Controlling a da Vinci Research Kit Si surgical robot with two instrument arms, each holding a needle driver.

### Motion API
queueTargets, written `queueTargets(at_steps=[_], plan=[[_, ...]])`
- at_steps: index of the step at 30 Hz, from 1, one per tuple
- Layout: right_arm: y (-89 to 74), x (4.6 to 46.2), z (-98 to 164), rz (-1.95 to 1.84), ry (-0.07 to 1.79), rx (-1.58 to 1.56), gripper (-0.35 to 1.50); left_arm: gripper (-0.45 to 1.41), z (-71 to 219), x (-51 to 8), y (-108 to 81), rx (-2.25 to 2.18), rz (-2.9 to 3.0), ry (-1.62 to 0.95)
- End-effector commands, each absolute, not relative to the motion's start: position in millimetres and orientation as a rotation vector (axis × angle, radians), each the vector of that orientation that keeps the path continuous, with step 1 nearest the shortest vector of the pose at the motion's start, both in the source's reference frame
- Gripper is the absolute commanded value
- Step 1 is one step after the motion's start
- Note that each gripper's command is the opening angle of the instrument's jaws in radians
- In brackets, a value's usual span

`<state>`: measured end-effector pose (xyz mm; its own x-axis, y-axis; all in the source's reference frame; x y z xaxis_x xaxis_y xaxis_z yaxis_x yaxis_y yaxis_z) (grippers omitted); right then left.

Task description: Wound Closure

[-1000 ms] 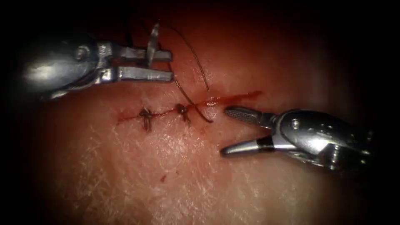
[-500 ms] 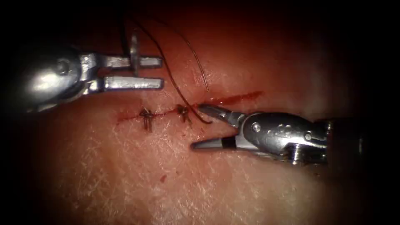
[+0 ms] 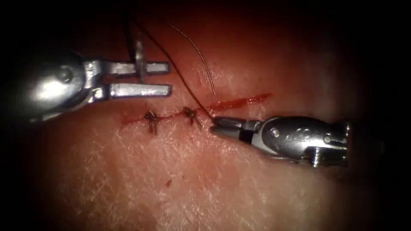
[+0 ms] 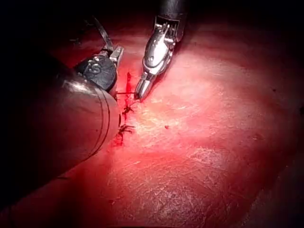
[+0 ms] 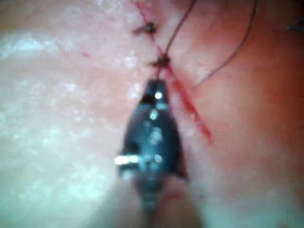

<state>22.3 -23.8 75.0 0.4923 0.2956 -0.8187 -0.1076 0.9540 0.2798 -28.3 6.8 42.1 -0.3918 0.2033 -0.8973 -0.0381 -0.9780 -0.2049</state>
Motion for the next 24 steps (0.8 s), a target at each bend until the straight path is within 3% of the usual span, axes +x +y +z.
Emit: queueTargets(at_steps=[1, 13, 23, 24], plan=[[-24.7, 22.5, 75.0, 0.244, 1.033, 0.211, -0.35, -0.45, 42.9, -29.1, 6.5, -1.647, 2.492, -0.234], [-29.2, 18.8, 65.0, 0.261, 1.029, 0.367, -0.35, -0.45, 44.1, -31.3, 4.4, -1.675, 2.493, -0.237], [-32.2, 21.0, 57.6, 0.261, 1.204, 0.51, -0.35, -0.45, 44.2, -30.0, 4.9, -1.666, 2.471, -0.261], [-31.7, 21.3, 57.8, 0.265, 1.239, 0.509, -0.03, -0.45, 43.9, -29.0, 5.3, -1.637, 2.467, -0.255]])
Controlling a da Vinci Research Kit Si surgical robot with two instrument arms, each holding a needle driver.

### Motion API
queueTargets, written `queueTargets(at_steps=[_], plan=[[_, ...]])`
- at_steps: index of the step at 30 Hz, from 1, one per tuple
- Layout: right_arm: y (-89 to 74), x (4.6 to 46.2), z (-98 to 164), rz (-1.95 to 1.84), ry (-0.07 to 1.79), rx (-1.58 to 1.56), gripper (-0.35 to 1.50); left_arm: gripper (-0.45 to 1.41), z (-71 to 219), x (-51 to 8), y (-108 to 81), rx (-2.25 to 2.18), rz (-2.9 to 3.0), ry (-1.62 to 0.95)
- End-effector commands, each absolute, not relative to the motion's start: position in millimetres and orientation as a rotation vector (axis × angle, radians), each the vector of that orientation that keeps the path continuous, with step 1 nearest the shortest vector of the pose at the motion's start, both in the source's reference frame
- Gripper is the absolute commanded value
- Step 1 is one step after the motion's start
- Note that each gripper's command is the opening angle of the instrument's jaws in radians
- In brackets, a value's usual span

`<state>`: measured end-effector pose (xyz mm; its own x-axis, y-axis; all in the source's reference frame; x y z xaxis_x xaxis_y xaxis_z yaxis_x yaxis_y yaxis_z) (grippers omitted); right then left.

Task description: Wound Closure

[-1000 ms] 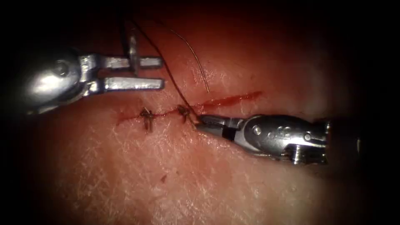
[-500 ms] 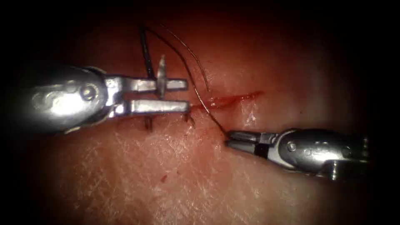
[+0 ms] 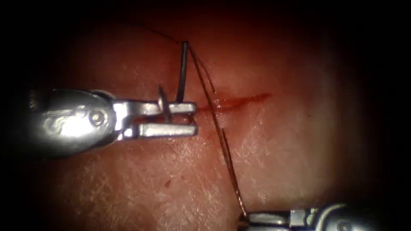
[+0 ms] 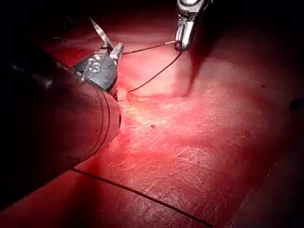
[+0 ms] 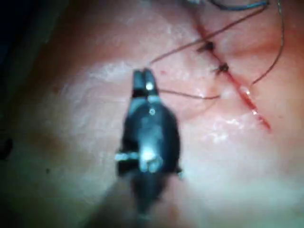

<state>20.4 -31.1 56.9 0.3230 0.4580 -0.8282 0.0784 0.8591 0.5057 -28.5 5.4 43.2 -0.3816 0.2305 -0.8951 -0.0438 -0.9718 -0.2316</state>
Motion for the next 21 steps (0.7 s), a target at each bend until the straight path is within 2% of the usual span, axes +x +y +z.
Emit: queueTargets(at_steps=[1, 3, 5, 12, 21], plan=[[-31.3, 21.4, 58.1, 0.272, 1.259, 0.488, 0.59, -0.45, 43.7, -28.4, 5.7, -1.619, 2.465, -0.249], [-30.8, 21.4, 58.8, 0.277, 1.258, 0.416, 1.11, -0.45, 43.4, -26.9, 6.4, -1.591, 2.465, -0.24], [-29.9, 21.1, 60.1, 0.281, 1.24, 0.357, 1.25, -0.45, 43.1, -25.2, 7.2, -1.568, 2.462, -0.24], [-28.4, 20.1, 64.8, 0.301, 1.194, 0.22, 1.25, -0.45, 44.3, -24.7, 7.1, -1.545, 2.456, -0.233], [-26.4, 22.3, 69.4, 0.1, 1.157, 0.047, 1.21, -0.45, 47.2, -25.3, 6.5, -1.516, 2.459, -0.263]])
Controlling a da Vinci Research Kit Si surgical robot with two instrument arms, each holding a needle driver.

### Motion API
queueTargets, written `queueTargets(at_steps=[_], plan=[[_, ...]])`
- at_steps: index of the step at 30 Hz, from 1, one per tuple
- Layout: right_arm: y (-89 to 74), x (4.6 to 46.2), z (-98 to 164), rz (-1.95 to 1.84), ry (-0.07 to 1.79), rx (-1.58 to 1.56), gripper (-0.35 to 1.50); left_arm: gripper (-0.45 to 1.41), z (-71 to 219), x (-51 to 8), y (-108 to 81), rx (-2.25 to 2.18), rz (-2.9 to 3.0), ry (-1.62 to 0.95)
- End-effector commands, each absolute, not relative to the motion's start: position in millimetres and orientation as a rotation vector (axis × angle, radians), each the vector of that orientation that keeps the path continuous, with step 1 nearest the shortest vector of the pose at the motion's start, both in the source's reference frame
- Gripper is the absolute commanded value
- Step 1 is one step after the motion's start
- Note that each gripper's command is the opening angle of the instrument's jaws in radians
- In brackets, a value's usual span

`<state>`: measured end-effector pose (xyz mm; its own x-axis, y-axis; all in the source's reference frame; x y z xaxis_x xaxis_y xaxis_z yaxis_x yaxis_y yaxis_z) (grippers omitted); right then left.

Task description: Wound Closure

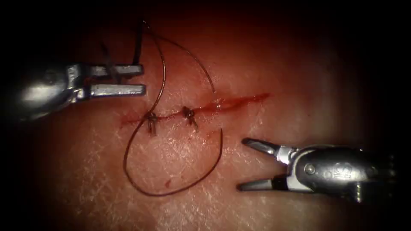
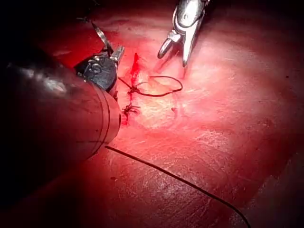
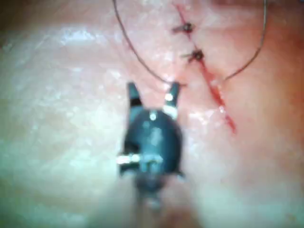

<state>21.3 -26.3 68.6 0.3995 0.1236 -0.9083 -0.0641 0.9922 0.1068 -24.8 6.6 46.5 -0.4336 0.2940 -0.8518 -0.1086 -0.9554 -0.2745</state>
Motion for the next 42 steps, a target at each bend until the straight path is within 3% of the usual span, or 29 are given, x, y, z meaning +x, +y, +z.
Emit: queueTargets(at_steps=[1, 11, 14, 16, 20, 21, 35, 42], plan=[[-26.3, 22.8, 69.7, 0.052, 1.152, 0.007, 1.21, -0.45, 47.4, -25.2, 6.6, -1.516, 2.46, -0.262], [-26.9, 25.0, 72.0, -0.288, 1.068, -0.257, 1.11, -0.45, 47.4, -25.5, 6.4, -1.515, 2.454, -0.267], [-27.4, 25.6, 73.2, -0.339, 1.022, -0.284, 0.99, -0.45, 47.4, -25.5, 6.4, -1.518, 2.454, -0.269], [-27.3, 25.8, 73.1, -0.351, 0.999, -0.297, 0.79, -0.45, 47.4, -25.6, 6.4, -1.518, 2.454, -0.269], [-27.0, 25.4, 72.8, -0.353, 0.955, -0.319, -0.25, -0.45, 47.4, -25.5, 6.4, -1.515, 2.456, -0.271], [-27.0, 25.0, 72.8, -0.353, 0.939, -0.319, -0.35, -0.45, 47.4, -25.5, 6.4, -1.515, 2.456, -0.271], [-31.1, 21.2, 69.3, -0.396, 0.987, -0.224, -0.35, -0.45, 47.3, -25.7, 6.2, -1.517, 2.455, -0.273], [-37.2, 17.0, 62.2, -0.426, 1.007, -0.154, -0.35, -0.45, 47.2, -26.5, 5.9, -1.523, 2.453, -0.278]])
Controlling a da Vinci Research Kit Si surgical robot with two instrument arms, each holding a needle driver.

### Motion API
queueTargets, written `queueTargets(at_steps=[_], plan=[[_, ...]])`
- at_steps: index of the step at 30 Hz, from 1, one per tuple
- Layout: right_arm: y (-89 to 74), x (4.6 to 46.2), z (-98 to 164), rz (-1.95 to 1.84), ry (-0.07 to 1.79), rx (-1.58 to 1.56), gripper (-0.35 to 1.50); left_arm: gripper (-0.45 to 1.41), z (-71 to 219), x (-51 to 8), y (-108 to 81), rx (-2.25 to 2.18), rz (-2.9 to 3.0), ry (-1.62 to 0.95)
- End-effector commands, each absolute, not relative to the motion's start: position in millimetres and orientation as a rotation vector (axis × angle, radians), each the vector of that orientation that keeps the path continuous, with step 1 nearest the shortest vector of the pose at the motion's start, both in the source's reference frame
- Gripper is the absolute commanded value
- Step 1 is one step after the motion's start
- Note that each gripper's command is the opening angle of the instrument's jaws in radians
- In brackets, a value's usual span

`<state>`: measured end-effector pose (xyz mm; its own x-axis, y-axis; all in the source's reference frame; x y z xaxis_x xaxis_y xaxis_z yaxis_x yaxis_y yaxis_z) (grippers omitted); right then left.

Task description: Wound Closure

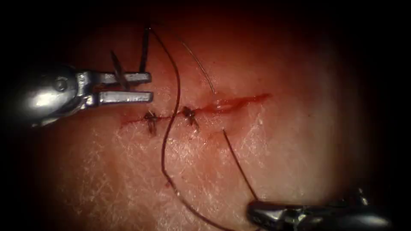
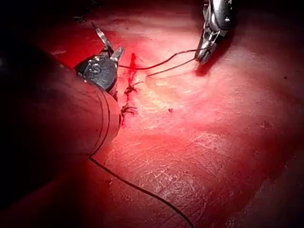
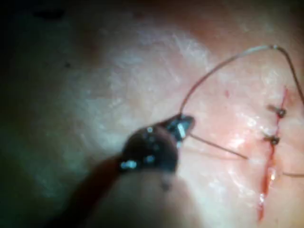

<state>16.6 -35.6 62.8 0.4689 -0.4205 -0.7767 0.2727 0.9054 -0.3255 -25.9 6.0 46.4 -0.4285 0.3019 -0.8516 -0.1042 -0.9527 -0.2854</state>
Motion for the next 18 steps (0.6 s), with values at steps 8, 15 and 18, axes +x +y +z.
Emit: queueTargets(at_steps=[8, 15, 18], plan=[[-39.6, 19.2, 56.3, -0.386, 1.064, -0.105, 0.59, -0.45, 47.2, -26.2, 5.7, -1.524, 2.461, -0.292], [-37.9, 17.3, 58.8, -0.341, 1.045, -0.104, 1.03, -0.45, 46.8, -25.3, 5.1, -1.519, 2.477, -0.31], [-35.5, 15.8, 60.9, -0.299, 1.018, -0.15, 1.01, -0.45, 46.6, -24.5, 4.3, -1.516, 2.489, -0.318]])
